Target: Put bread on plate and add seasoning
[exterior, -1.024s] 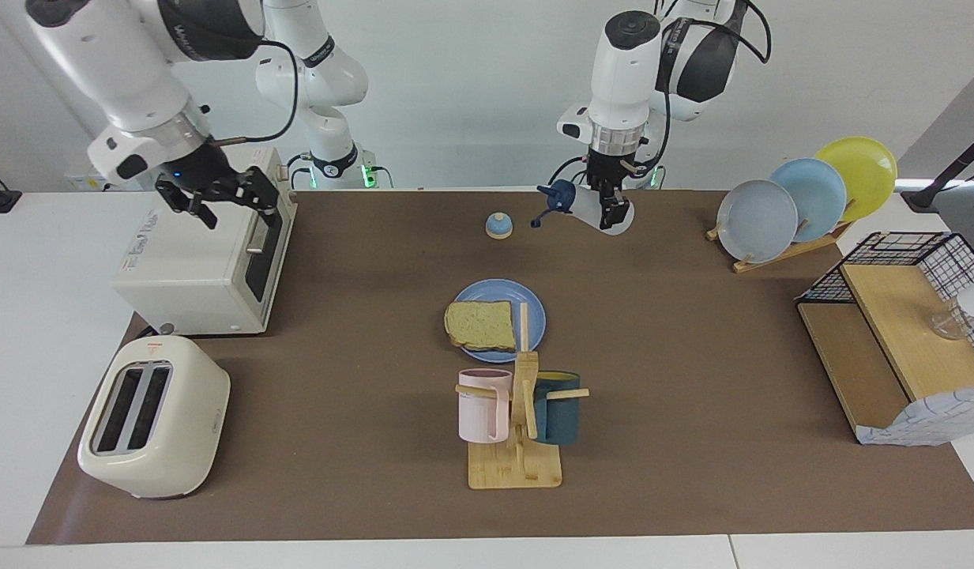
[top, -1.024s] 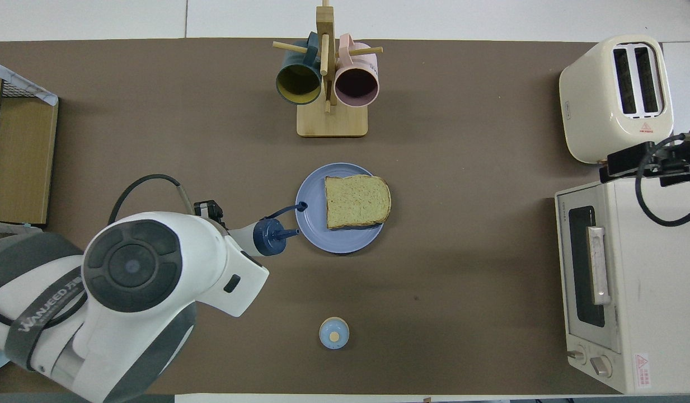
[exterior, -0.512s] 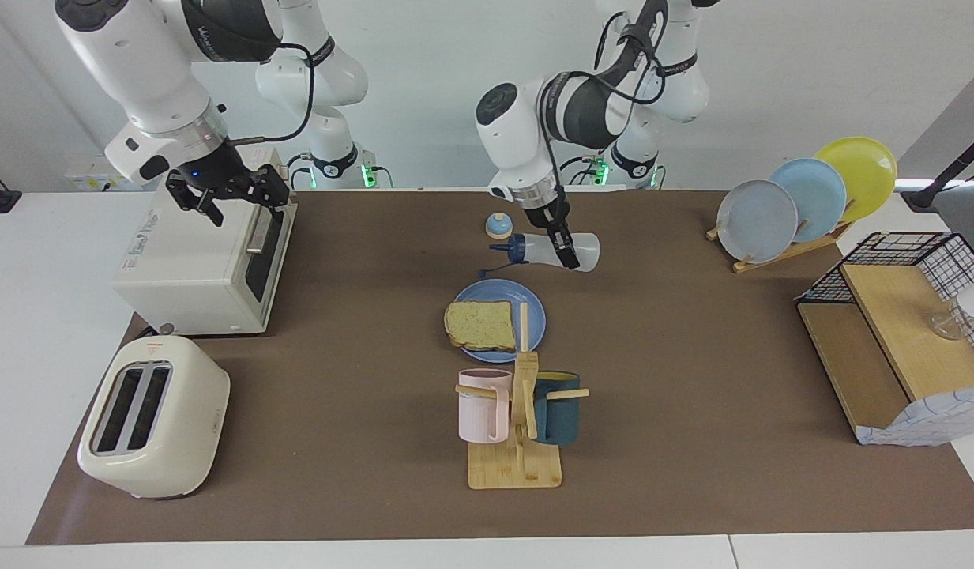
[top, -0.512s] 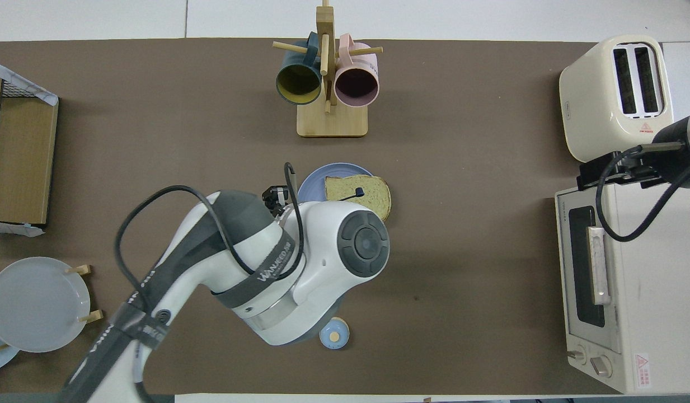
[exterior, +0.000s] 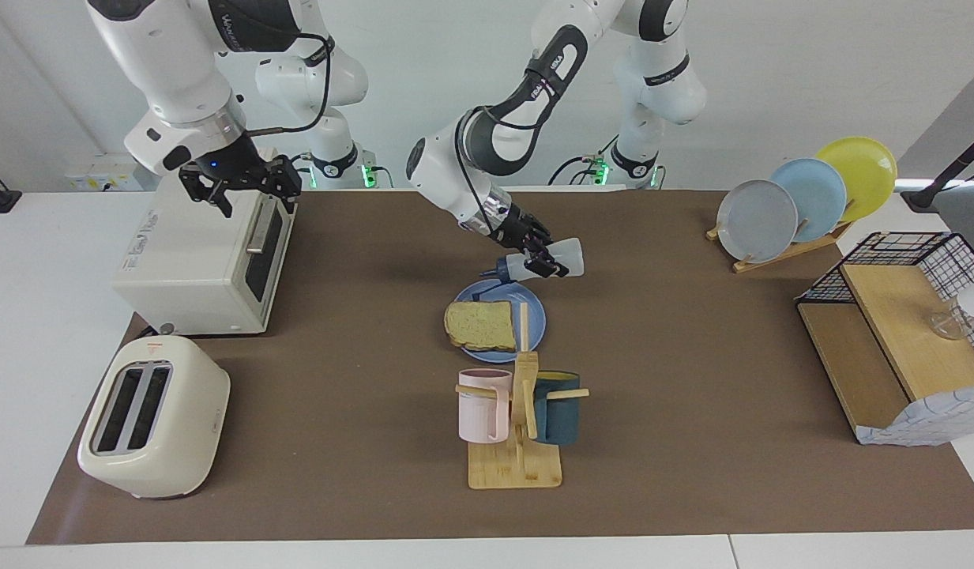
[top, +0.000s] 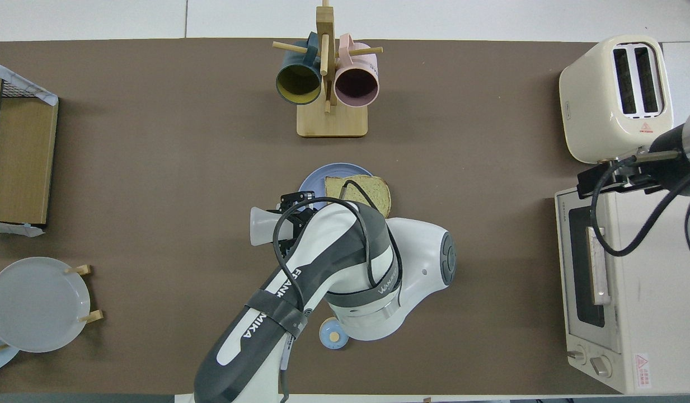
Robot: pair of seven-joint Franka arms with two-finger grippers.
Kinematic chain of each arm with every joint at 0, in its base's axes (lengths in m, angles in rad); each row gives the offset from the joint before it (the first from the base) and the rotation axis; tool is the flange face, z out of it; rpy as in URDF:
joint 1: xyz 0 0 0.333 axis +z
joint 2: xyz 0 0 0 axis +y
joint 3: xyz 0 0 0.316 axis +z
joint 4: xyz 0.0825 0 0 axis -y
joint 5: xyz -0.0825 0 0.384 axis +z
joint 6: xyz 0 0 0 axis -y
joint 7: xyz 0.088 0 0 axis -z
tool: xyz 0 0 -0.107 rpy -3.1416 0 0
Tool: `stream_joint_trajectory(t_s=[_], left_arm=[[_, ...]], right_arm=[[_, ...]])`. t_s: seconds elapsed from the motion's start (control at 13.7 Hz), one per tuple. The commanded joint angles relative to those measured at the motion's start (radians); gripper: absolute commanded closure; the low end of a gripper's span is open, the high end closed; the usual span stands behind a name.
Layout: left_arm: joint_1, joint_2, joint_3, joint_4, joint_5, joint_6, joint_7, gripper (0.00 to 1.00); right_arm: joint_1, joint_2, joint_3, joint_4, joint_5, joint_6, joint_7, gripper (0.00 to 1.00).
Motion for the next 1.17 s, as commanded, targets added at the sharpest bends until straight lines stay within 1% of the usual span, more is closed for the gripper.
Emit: stream_joint_trajectory(t_s=[0.0,0.07,0.15,0.22,0.29,0.37,0.51,0.73,0.95,1.1], left_arm=[[-0.018,0.032,0.013,0.027,0.076,-0.066,-0.001,1.0],[-0.031,0.102,0.015,0.041,0.113,-0.112,-0.001,1.0],[-0.033,0.163,0.015,0.082,0.132,-0.138,-0.001,1.0],[-0.033,0.184,0.016,0.114,0.14,-0.165,-0.001,1.0],[-0.035,0.211,0.015,0.123,0.211,-0.232,-0.001,1.0],[-0.042,0.224,0.015,0.127,0.285,-0.285,0.002,1.0],[-0.044,0.241,0.015,0.148,0.388,-0.321,0.01,1.0],[-0.047,0.241,0.013,0.148,0.443,-0.314,0.013,1.0],[-0.077,0.241,0.012,0.148,0.451,-0.298,0.011,1.0],[-0.071,0.242,0.012,0.148,0.456,-0.265,0.011,1.0]], right_arm=[[-0.007,-0.007,-0.012,-0.007,-0.01,0.051,0.011,0.0],[-0.009,-0.007,-0.014,-0.01,-0.007,0.057,0.011,0.0],[-0.012,-0.007,-0.024,-0.021,-0.002,0.054,0.012,0.0],[-0.012,-0.013,-0.058,-0.031,0.004,0.054,0.003,0.0],[-0.006,-0.022,-0.076,-0.039,0.013,0.048,0.002,0.0],[-0.004,-0.019,-0.073,-0.033,0.011,0.034,0.012,0.0],[-0.004,-0.007,-0.083,-0.025,0.008,0.056,-0.003,0.0],[-0.006,-0.013,-0.08,-0.027,0.008,0.05,-0.017,0.0],[-0.003,-0.018,-0.075,-0.031,0.011,0.045,-0.018,0.0],[-0.012,-0.019,-0.076,-0.034,0.013,0.045,-0.015,0.0]])
